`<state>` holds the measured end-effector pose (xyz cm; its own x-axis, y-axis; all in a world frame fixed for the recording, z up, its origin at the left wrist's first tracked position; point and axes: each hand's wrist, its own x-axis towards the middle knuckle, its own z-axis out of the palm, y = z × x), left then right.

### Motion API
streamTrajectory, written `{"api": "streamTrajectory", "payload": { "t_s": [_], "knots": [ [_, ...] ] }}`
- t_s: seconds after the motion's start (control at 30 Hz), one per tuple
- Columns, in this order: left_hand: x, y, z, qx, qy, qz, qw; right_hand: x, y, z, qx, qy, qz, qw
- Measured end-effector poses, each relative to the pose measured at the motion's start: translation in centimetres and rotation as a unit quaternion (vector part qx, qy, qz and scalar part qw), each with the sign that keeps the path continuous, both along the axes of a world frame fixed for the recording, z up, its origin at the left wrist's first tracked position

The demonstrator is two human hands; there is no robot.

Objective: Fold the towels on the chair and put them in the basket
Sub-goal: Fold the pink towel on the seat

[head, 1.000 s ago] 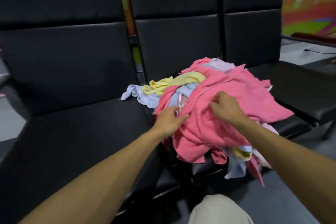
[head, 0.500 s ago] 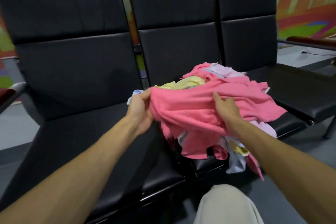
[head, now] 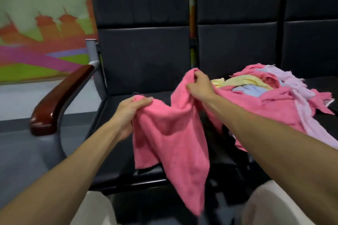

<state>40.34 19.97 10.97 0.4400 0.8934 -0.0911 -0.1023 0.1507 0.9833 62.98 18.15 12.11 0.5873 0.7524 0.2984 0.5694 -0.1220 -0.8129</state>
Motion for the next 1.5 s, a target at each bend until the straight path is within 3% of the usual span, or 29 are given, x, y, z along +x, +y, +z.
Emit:
{"api": "streamTrajectory", "payload": {
  "t_s": [0.1,0.23,0.3,0.47,0.57,0.63,0.77,0.87,0.97,1.03,1.17,1.23,1.37,1.5],
  "knots": [
    [-3.5,1.7,-3.1,0.022,0.086,0.053,0.995,-4.0,4.1,-0.6,-0.051,-0.034,0.103,0.993],
    [-6.3,3.4,-7.8,-0.019,0.192,0.068,0.979,-7.4,5.6,-4.4,-0.182,0.051,0.242,0.952],
    [-6.8,4.2,-9.3,-0.033,0.213,0.057,0.975,-7.6,4.7,-6.0,-0.222,0.053,0.264,0.937],
    [-6.9,6.7,-9.8,0.032,0.362,0.046,0.93,-4.9,1.1,-8.0,-0.272,-0.132,0.251,0.919],
    [-6.9,7.9,-10.5,0.12,0.483,0.067,0.865,-4.1,-0.5,-9.7,-0.282,-0.124,0.228,0.924],
    [-6.7,8.3,-11.3,0.141,0.511,0.097,0.842,-4.4,-0.9,-11.0,-0.27,-0.112,0.221,0.93],
    [-6.4,9.3,-11.7,0.139,0.503,0.142,0.841,-6.3,-0.1,-12.5,-0.235,-0.133,0.259,0.927],
    [-6.7,8.9,-11.5,0.168,0.556,0.073,0.811,-7.5,0.7,-11.6,-0.217,-0.206,0.312,0.902],
    [-7.9,8.2,-11.1,0.229,0.581,0.022,0.781,-7.5,0.3,-10.4,-0.208,-0.23,0.312,0.898],
    [-8.9,7.8,-10.6,0.224,0.592,0.016,0.774,-7.1,-0.5,-9.8,-0.237,-0.19,0.337,0.891],
    [-9.9,6.4,-10.0,0.177,0.614,-0.002,0.769,-7.8,-1.6,-9.3,-0.371,-0.047,0.457,0.807],
    [-10.4,6.1,-10.4,0.182,0.623,0.012,0.761,-8.7,-1.2,-10.1,-0.377,-0.066,0.401,0.832],
    [-10.8,6.1,-11.4,0.189,0.613,0.033,0.767,-10.3,-0.2,-12.0,-0.335,-0.203,0.244,0.887],
    [-10.2,6.4,-11.4,0.138,0.64,-0.007,0.756,-10.8,0.7,-12.8,-0.303,-0.196,0.235,0.903]
  ]
}}
